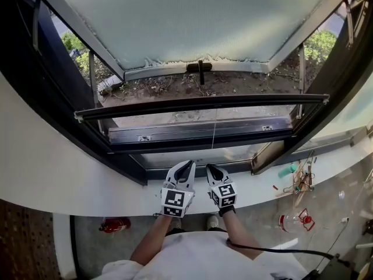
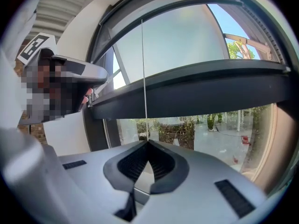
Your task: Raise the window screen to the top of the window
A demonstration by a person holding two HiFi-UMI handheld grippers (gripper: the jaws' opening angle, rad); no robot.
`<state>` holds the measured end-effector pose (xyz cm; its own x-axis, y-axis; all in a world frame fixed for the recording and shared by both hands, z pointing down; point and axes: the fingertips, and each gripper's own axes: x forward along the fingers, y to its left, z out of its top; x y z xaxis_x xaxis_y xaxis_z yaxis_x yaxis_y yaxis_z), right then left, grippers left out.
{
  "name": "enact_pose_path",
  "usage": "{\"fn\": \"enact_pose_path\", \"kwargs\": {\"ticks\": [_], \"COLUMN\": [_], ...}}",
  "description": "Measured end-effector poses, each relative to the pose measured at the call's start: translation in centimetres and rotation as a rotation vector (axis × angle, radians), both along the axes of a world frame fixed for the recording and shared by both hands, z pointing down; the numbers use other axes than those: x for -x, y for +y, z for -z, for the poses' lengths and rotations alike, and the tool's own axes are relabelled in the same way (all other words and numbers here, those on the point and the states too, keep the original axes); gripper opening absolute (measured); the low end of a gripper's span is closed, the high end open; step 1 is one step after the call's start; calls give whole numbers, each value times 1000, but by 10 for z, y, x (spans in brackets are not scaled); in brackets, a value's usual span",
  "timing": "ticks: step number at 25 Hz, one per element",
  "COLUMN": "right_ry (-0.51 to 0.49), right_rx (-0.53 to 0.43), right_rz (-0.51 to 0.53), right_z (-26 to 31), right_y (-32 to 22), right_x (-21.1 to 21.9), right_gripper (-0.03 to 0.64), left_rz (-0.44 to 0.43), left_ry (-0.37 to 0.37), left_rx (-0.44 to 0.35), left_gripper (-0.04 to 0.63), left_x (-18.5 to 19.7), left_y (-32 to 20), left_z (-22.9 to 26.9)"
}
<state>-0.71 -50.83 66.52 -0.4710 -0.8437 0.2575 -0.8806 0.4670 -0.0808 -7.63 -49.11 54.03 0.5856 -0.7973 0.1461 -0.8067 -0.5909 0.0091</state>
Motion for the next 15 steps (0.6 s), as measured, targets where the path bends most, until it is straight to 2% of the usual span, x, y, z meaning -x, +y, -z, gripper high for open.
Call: {"fn": "enact_pose_path", "kwargs": {"ticks": [7, 15], "right_ry": [-11, -69], "right_rx": [-87, -116], "right_rz": [3, -19], "right_z": [35, 57], "right_y": [-6, -7], "right_x": [2, -3], "right_gripper": [0, 0], "left_rz": [7, 7], "left_ry": [7, 21], "left_rx": [-2, -8], "left_gripper": [14, 14], "left_x": [-1, -1], "left_y": [-5, -6], "left_z": [1, 6]}}
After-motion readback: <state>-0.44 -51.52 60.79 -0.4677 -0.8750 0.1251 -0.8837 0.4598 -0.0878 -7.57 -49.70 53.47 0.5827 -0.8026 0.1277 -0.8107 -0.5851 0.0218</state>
